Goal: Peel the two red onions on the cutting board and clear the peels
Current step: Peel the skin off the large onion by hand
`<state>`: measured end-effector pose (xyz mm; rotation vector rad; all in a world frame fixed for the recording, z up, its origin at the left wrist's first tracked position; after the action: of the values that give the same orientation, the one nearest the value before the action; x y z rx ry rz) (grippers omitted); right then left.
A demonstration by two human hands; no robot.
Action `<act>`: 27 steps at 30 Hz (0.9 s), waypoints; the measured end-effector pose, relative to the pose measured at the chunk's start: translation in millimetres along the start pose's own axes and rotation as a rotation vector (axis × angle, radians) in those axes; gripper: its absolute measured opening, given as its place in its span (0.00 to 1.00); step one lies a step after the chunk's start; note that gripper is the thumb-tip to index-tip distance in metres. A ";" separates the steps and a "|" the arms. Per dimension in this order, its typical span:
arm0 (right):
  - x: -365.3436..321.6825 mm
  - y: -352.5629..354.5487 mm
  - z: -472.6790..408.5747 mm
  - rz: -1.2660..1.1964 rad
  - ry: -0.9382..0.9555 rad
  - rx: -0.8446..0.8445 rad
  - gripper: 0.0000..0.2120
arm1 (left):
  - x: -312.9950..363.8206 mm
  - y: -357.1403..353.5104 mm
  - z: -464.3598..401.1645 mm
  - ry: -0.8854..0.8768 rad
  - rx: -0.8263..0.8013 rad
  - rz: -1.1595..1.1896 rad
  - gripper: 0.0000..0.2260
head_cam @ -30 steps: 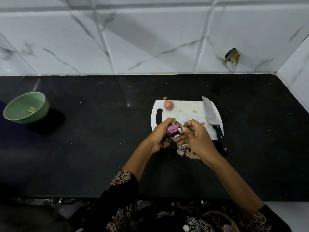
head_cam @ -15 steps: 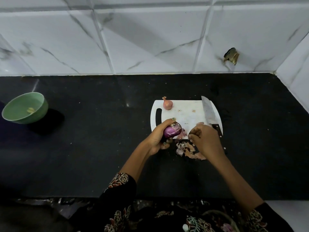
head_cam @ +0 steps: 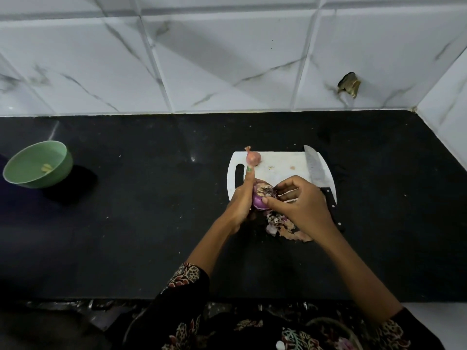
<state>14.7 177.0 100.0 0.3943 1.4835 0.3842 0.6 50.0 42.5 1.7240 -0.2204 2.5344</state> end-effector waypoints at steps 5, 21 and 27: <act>12.2 0.4 -5.7 -0.080 -0.060 -0.029 0.10 | 3.5 1.2 0.0 -0.058 0.037 -0.081 0.38; 1.2 -9.9 8.3 0.140 0.390 0.095 0.06 | 5.2 8.8 -0.3 -0.100 0.190 -0.095 0.36; -7.8 -14.6 8.7 0.367 0.552 0.126 0.04 | 4.5 10.3 0.3 -0.081 0.217 -0.099 0.37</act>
<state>23.1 160.3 100.3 0.7050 1.9819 0.7356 -2.1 39.7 45.9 1.8618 0.1380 2.4995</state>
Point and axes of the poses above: each hand's wrist, its own z-axis away from the middle knuckle, its own y-axis out of the back of the hand, x = y × z, the point moved 7 cm from there along -z, towards the middle knuckle, and after that the axes turned 2 degrees about -y, right-handed, at the moved point
